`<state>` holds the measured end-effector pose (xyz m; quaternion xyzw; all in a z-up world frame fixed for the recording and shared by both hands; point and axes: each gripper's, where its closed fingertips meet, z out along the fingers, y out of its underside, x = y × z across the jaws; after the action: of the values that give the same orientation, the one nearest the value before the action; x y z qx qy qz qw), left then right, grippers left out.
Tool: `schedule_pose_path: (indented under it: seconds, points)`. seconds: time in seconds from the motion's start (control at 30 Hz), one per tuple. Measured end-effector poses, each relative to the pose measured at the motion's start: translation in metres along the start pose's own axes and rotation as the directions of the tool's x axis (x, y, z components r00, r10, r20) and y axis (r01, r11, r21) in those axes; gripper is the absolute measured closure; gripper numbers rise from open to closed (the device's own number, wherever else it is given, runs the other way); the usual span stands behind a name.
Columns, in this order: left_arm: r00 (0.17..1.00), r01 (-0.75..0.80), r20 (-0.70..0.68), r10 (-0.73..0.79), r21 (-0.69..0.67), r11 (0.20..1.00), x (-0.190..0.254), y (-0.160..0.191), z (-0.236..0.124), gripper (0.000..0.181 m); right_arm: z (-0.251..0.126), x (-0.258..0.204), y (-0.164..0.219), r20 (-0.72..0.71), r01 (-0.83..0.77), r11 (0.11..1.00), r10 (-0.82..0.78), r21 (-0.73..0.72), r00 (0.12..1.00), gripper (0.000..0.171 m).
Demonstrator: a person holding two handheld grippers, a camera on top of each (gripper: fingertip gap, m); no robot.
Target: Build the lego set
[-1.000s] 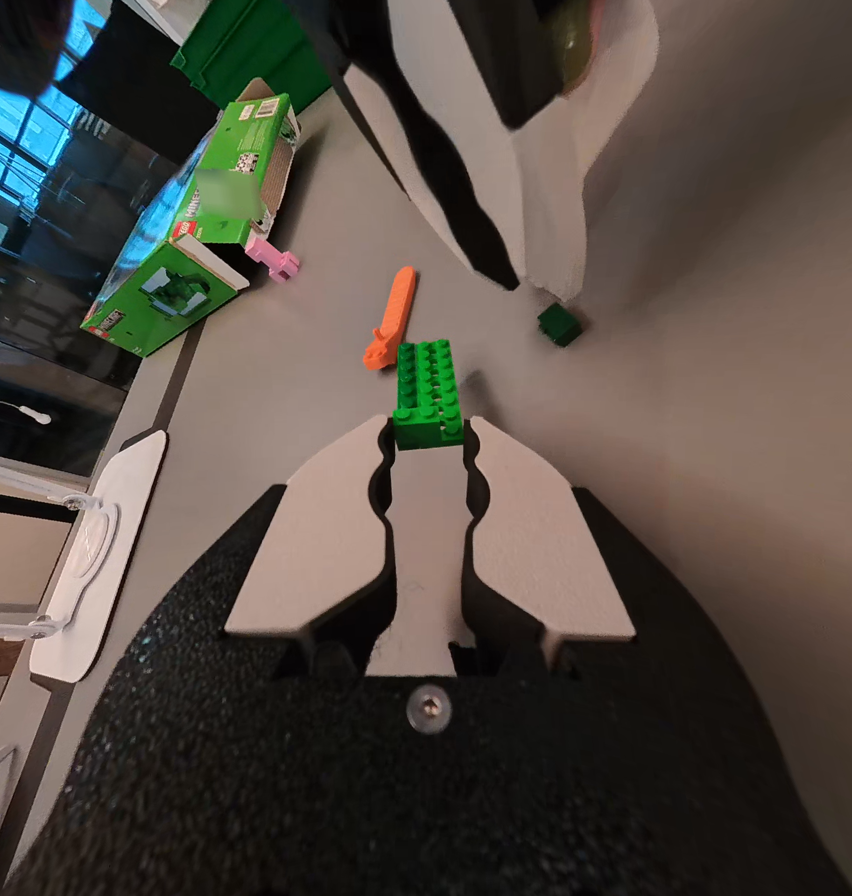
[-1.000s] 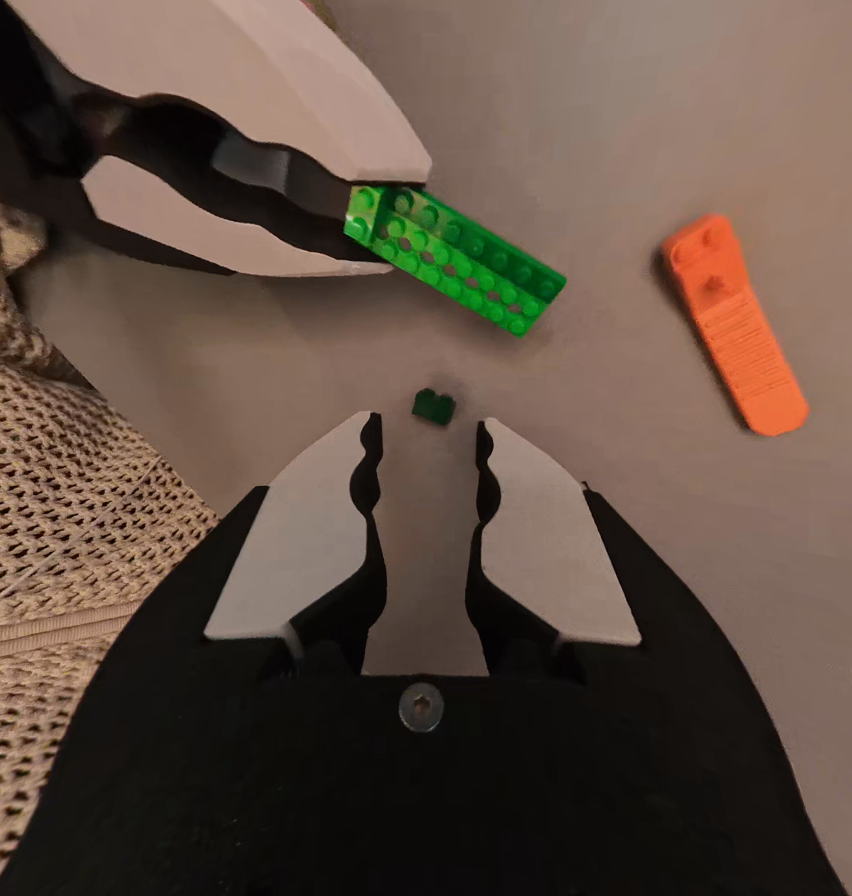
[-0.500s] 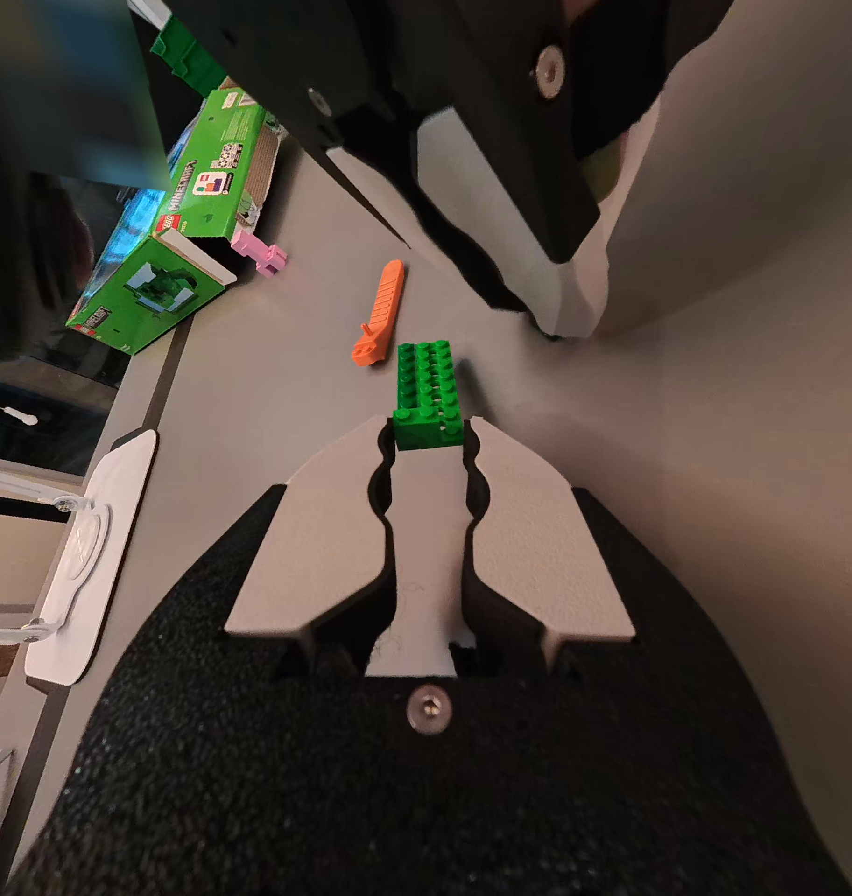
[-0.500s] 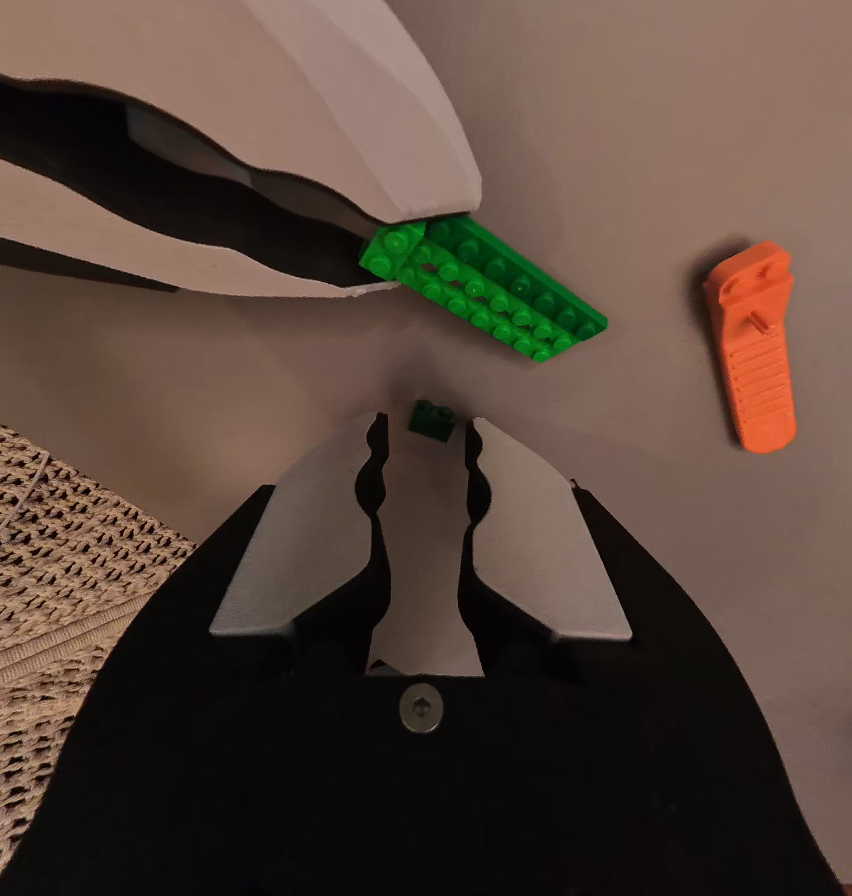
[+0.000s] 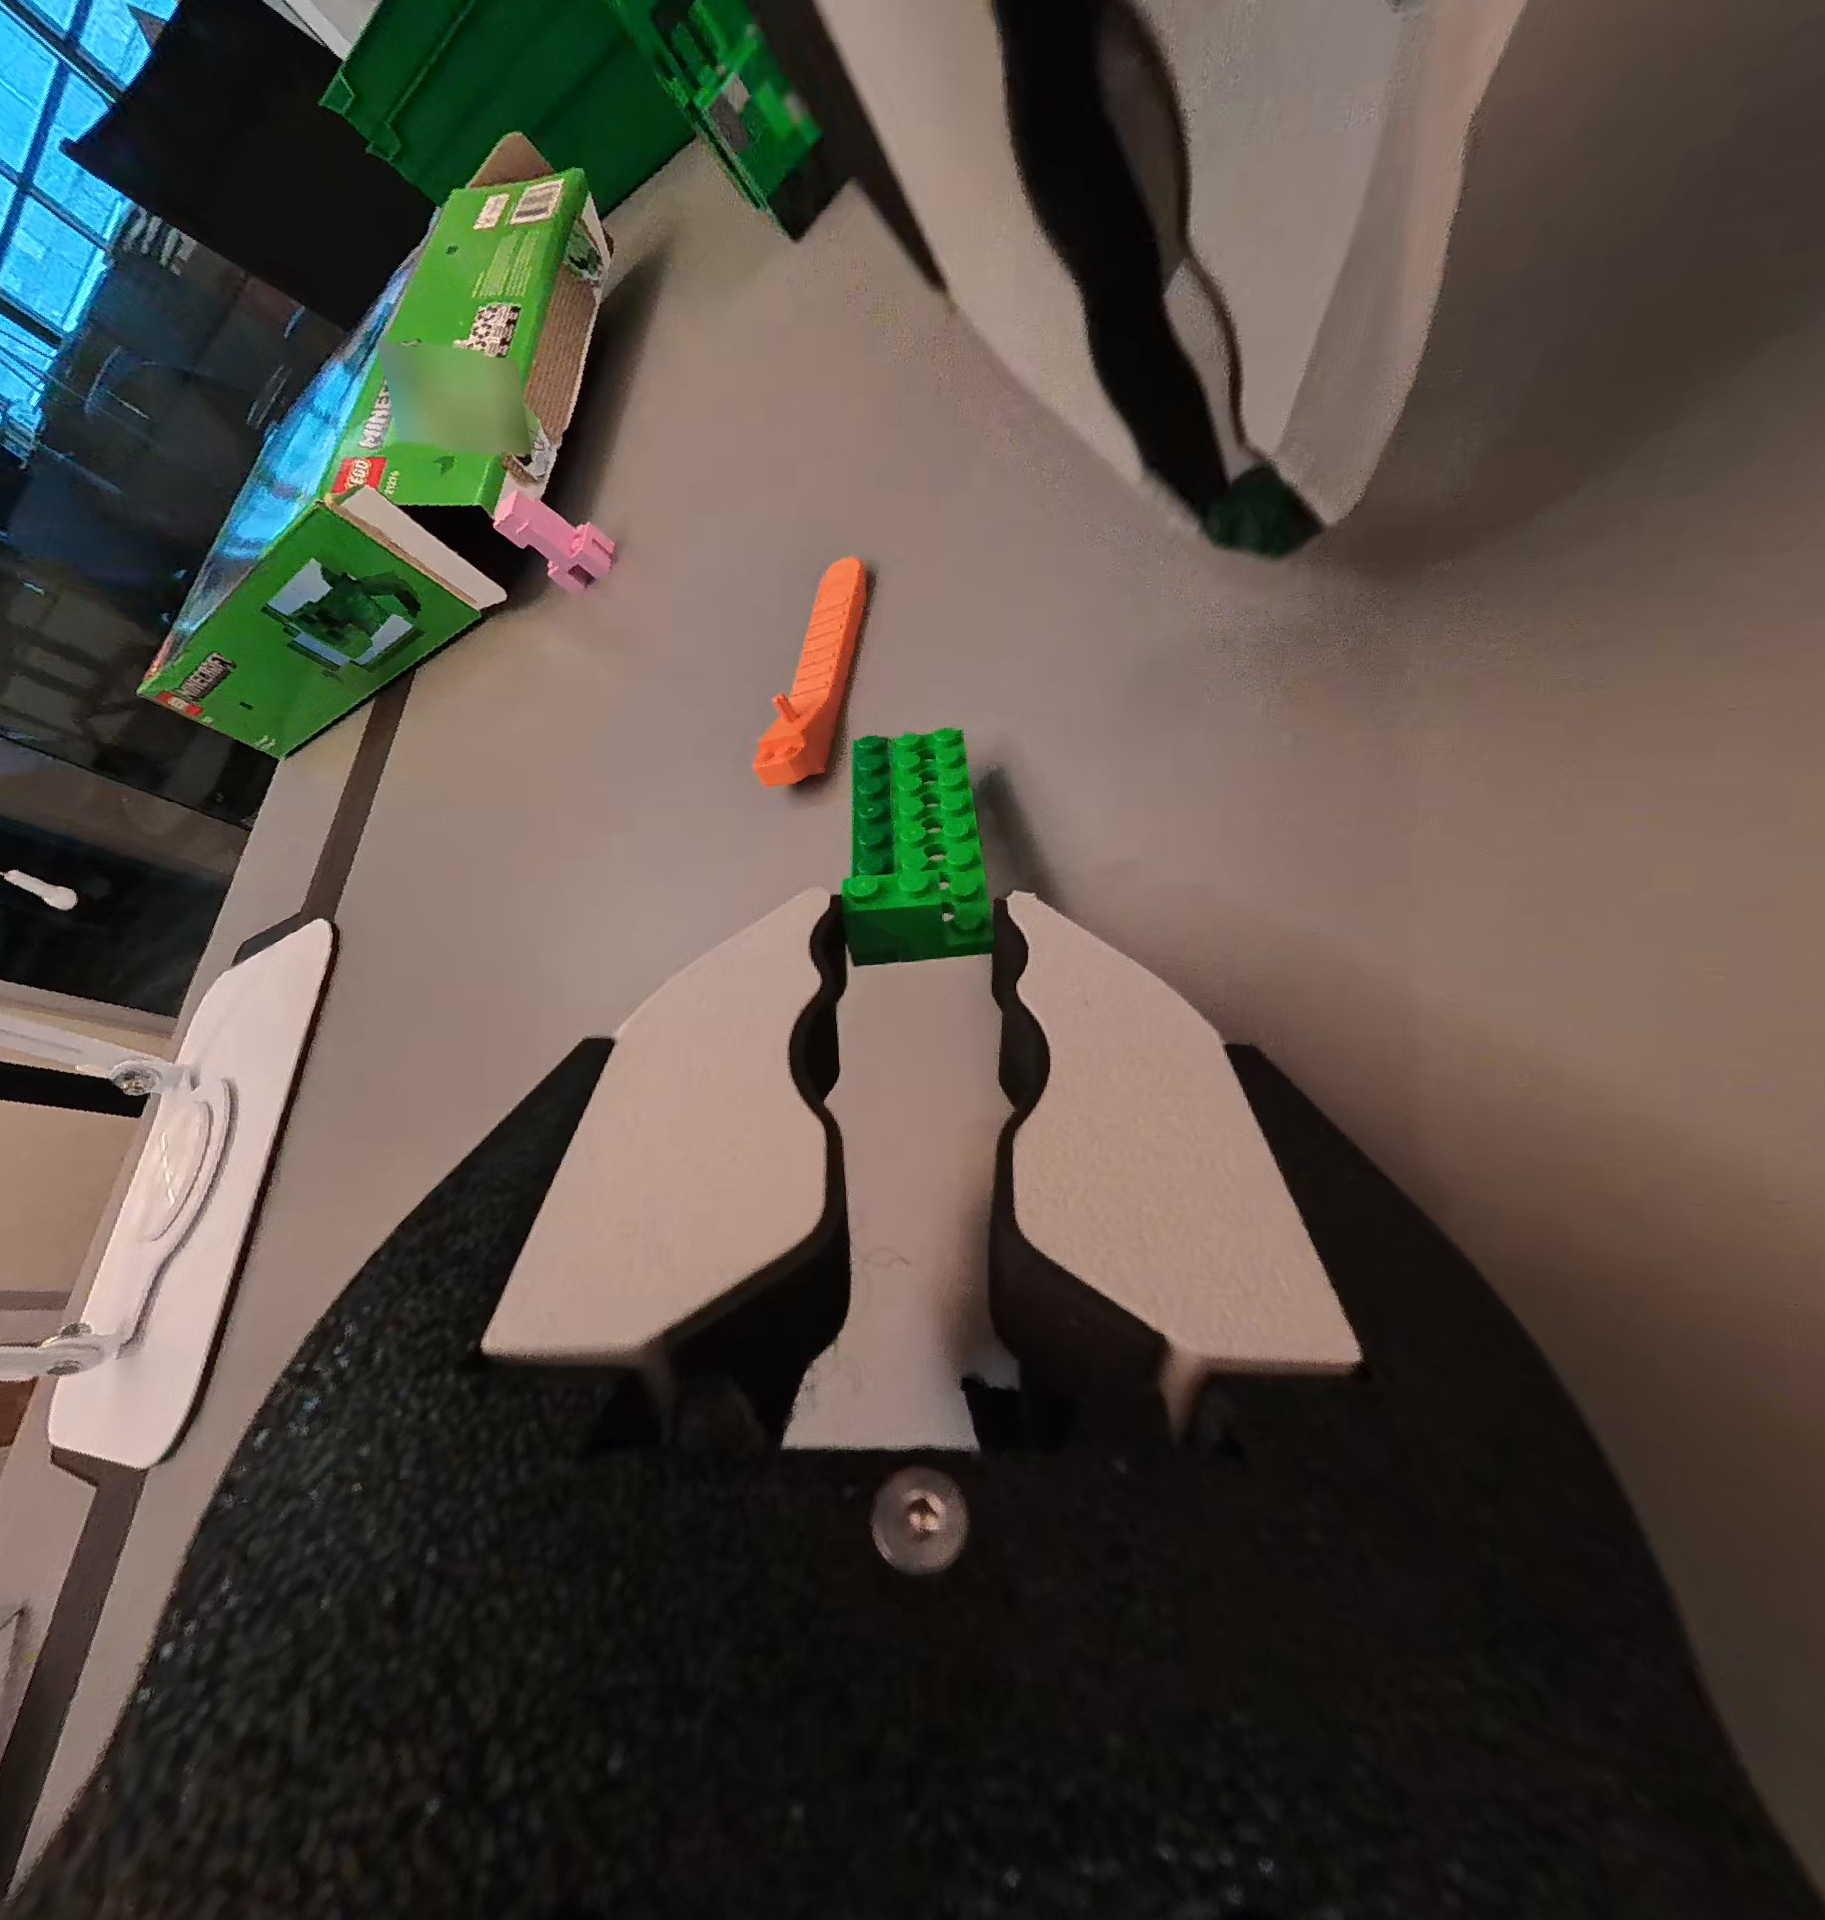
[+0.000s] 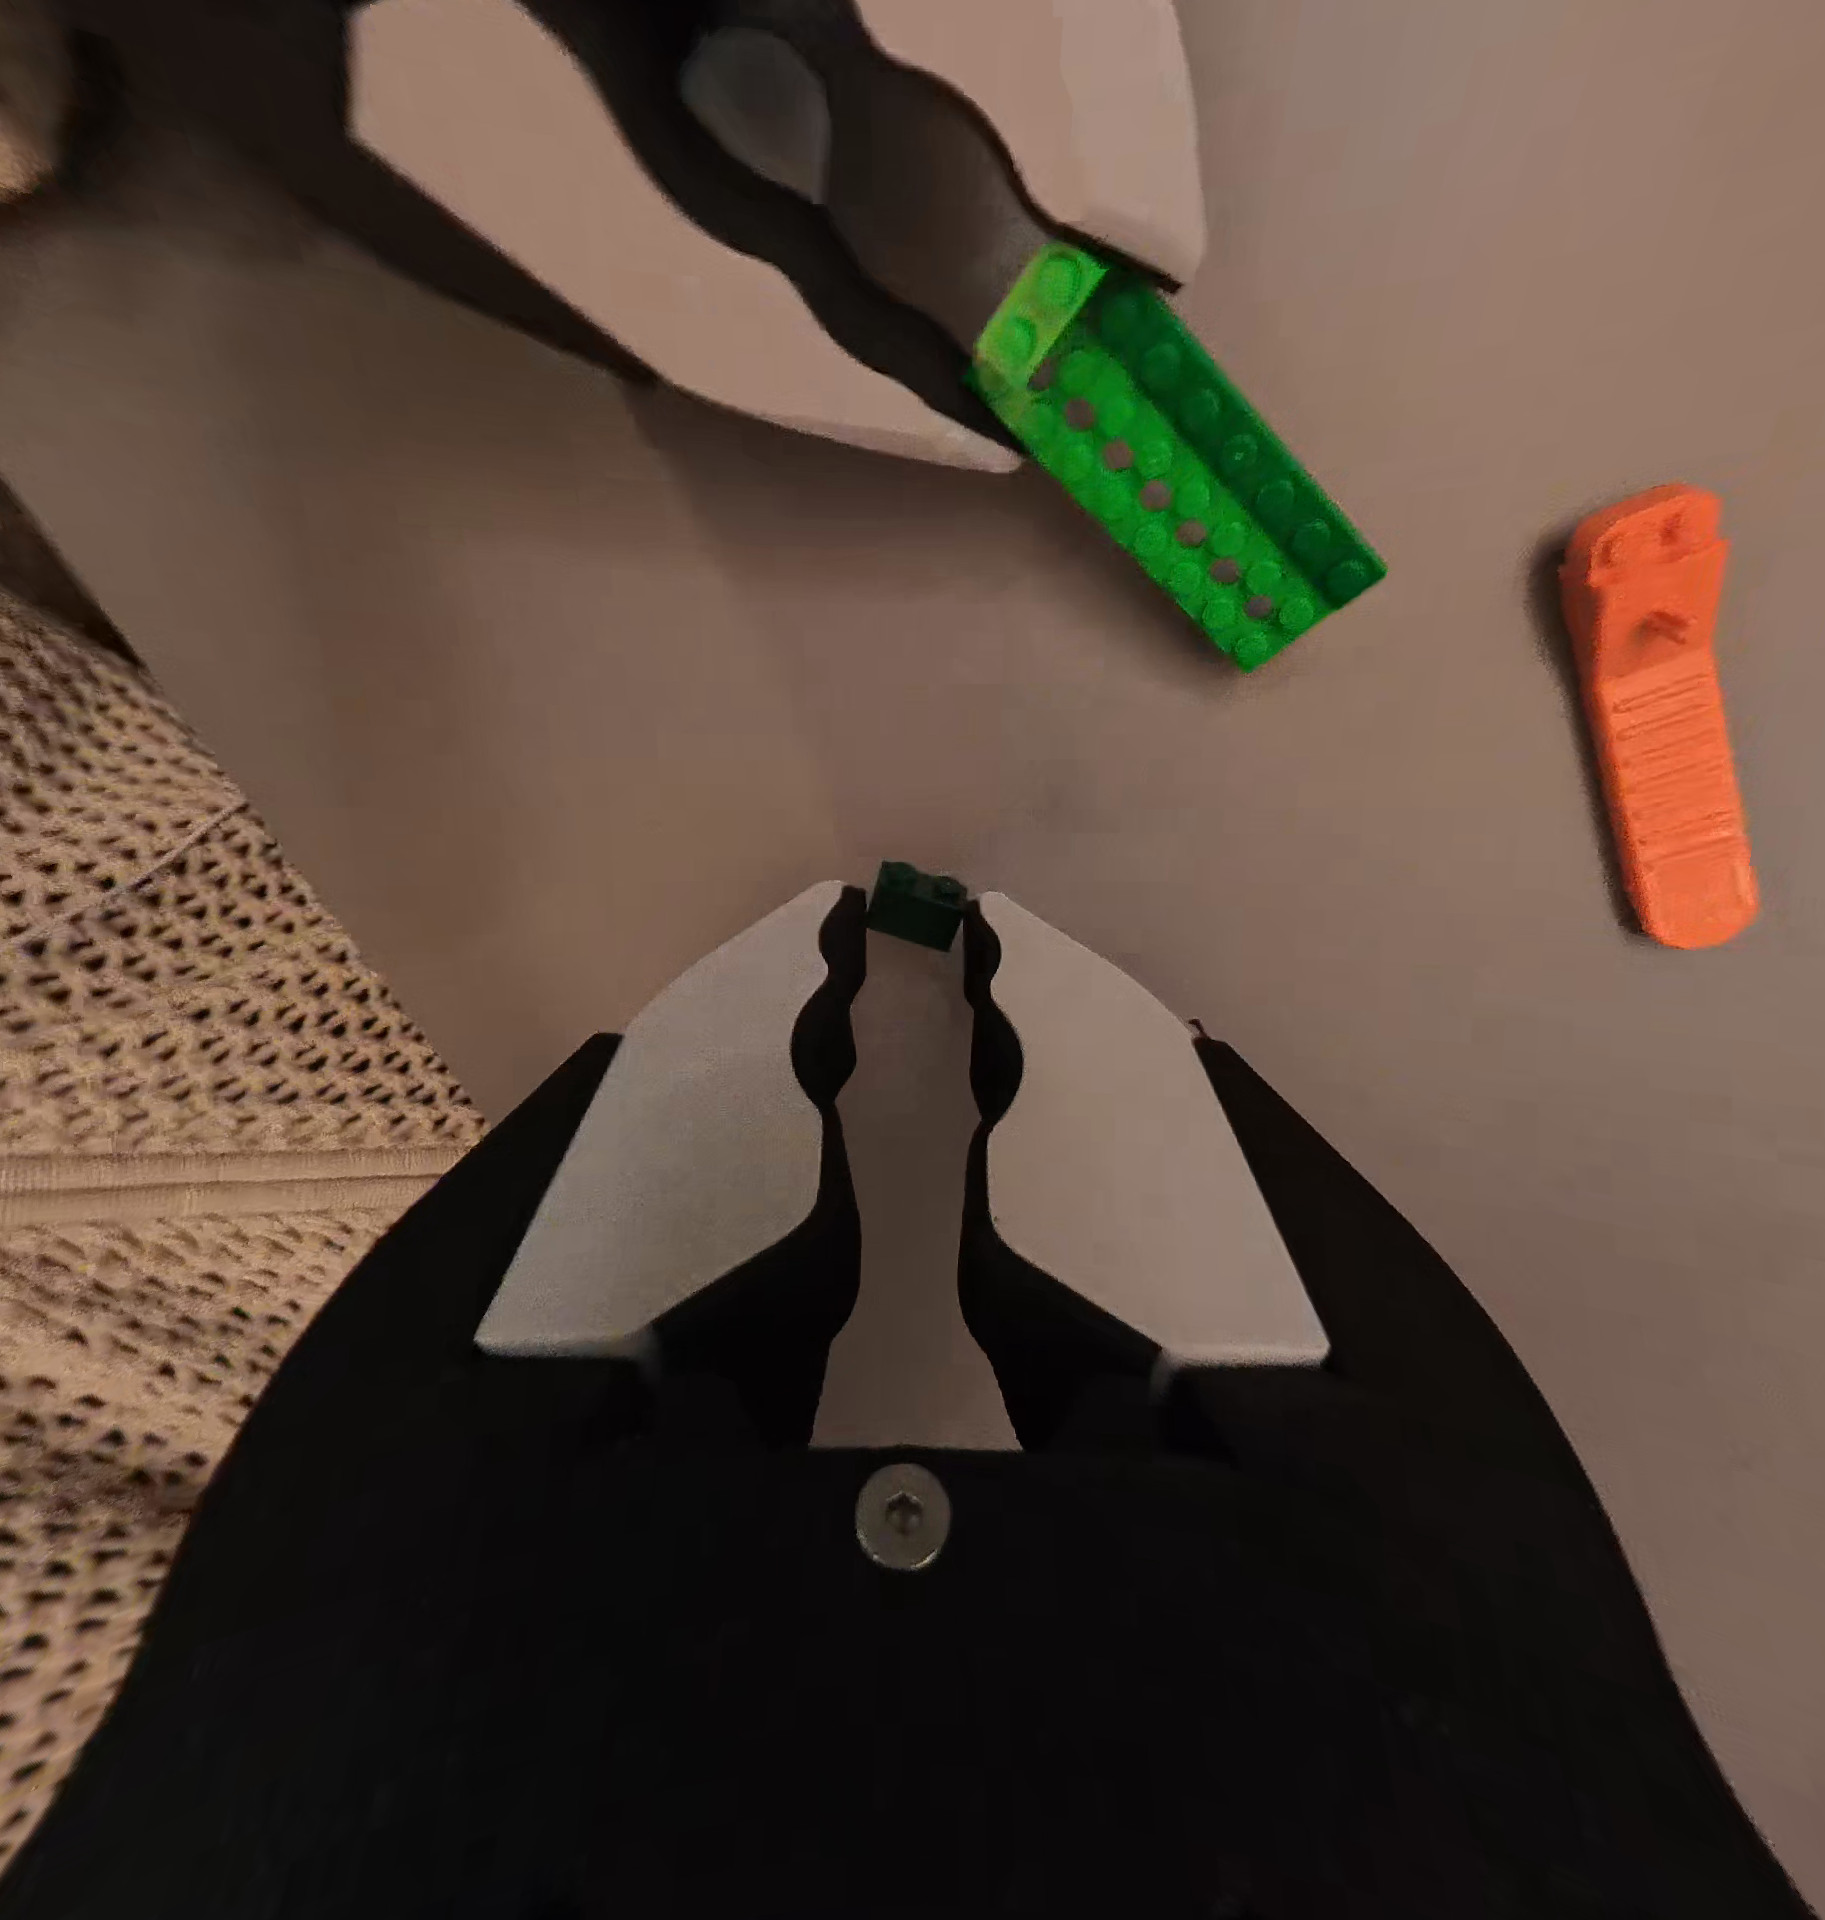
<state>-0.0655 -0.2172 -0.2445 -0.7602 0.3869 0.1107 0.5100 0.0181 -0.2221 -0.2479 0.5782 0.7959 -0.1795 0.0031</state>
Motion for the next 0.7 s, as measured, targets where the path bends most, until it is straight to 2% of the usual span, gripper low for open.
schedule_pose_path:
  seconds: [0.13,0.23,0.3,0.4,0.47,0.57,0.63,0.7]
  points:
    - [0.999,0.041,-0.021,-0.04,0.033,0.999,0.002,-0.008,-0.001,0.155,-0.017,-0.003,0.0,-0.03,0.178,0.955,-0.176,0.238,0.984,0.154]
    - [0.994,0.091,-0.068,-0.085,0.083,0.992,0.007,-0.019,-0.003,0.155,-0.026,-0.004,0.001,-0.121,0.358,0.835,-0.339,0.418,0.933,0.154]
    - [0.984,0.142,-0.125,-0.126,0.123,0.982,0.014,-0.026,-0.004,0.155,-0.032,-0.004,0.002,-0.161,0.419,0.743,-0.396,0.522,0.904,0.154]
    - [0.961,0.199,-0.225,-0.159,0.167,0.966,0.025,-0.035,-0.007,0.155,-0.047,-0.004,0.0,-0.202,0.438,0.56,-0.434,0.703,0.878,0.154]
    - [0.951,0.226,-0.257,-0.171,0.201,0.953,0.027,-0.041,-0.011,0.155,-0.051,-0.002,0.0,-0.184,0.407,0.476,-0.447,0.78,0.875,0.154]
    - [0.932,0.282,-0.3,-0.204,0.245,0.928,0.027,-0.049,-0.016,0.155,-0.054,-0.001,0.0,-0.141,0.362,0.432,-0.464,0.826,0.875,0.154]
    - [0.92,0.313,-0.324,-0.221,0.269,0.911,0.026,-0.054,-0.019,0.155,-0.065,-0.006,-0.003,-0.16,0.364,0.358,-0.489,0.86,0.858,0.154]
    - [0.909,0.341,-0.346,-0.233,0.292,0.894,0.027,-0.06,-0.022,0.155,-0.068,-0.007,-0.005,-0.143,0.355,0.351,-0.506,0.866,0.85,0.154]
